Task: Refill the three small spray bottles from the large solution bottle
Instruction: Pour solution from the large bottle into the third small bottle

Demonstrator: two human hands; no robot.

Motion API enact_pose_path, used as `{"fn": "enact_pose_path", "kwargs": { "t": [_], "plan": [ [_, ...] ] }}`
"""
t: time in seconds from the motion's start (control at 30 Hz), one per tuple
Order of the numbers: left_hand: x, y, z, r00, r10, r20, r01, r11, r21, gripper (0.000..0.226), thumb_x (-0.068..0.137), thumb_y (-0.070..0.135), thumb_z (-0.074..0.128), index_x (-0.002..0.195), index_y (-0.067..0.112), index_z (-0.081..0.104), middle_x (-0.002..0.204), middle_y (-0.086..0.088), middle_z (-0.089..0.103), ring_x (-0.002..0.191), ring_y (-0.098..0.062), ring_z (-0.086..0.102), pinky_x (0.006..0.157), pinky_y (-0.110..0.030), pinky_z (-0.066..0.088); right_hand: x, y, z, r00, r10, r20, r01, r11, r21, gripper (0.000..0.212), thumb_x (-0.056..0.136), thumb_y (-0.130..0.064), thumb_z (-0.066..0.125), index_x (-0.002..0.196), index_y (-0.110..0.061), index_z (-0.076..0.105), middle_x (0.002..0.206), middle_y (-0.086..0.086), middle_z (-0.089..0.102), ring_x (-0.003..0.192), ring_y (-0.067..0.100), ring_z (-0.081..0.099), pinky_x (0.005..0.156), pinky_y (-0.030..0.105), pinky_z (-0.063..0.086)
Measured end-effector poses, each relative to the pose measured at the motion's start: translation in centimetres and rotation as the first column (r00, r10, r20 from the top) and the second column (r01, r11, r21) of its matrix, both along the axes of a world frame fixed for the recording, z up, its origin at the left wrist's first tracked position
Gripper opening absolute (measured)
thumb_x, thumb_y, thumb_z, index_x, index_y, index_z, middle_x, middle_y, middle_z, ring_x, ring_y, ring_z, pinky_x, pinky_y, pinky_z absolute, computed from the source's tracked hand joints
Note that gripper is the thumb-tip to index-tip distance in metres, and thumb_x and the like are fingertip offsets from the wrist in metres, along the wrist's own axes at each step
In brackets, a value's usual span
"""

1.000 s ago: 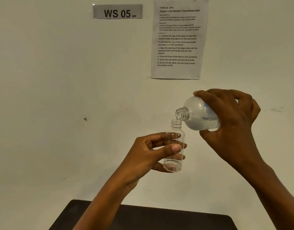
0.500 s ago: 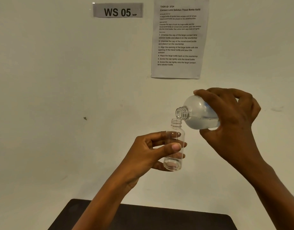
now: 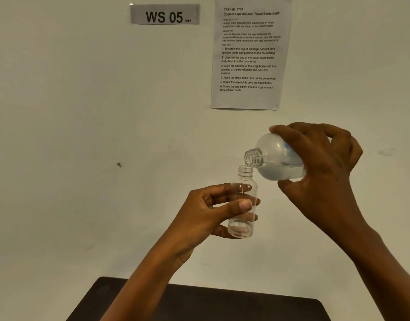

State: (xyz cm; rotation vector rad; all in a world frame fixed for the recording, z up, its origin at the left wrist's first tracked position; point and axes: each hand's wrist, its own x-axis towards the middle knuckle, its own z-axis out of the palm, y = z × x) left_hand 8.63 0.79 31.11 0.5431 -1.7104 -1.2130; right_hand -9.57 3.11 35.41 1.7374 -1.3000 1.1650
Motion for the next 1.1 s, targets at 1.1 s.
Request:
{"fn": "enact_pose_path", "kwargs": {
  "t": [1.1],
  "plan": [
    [-0.03, -0.31, -0.22, 1.0, 0.004, 0.015, -0.004, 1.0, 0.01, 0.04, 0.067, 0.032, 0.064, 0.106, 0.029, 0.062, 0.098, 0.007, 0.074, 0.086, -0.017, 0.073, 0.065, -0.027, 0.059, -0.1, -0.23, -0.28, 1.0, 0.003, -0.013, -0.003, 1.0, -0.012, 0.072, 0.06, -0.004, 0.076, 0.123, -0.024, 0.049, 0.12, 0.004, 0.055, 0.115, 0.028, 0.031, 0.089, 0.023, 0.013]
  ]
}}
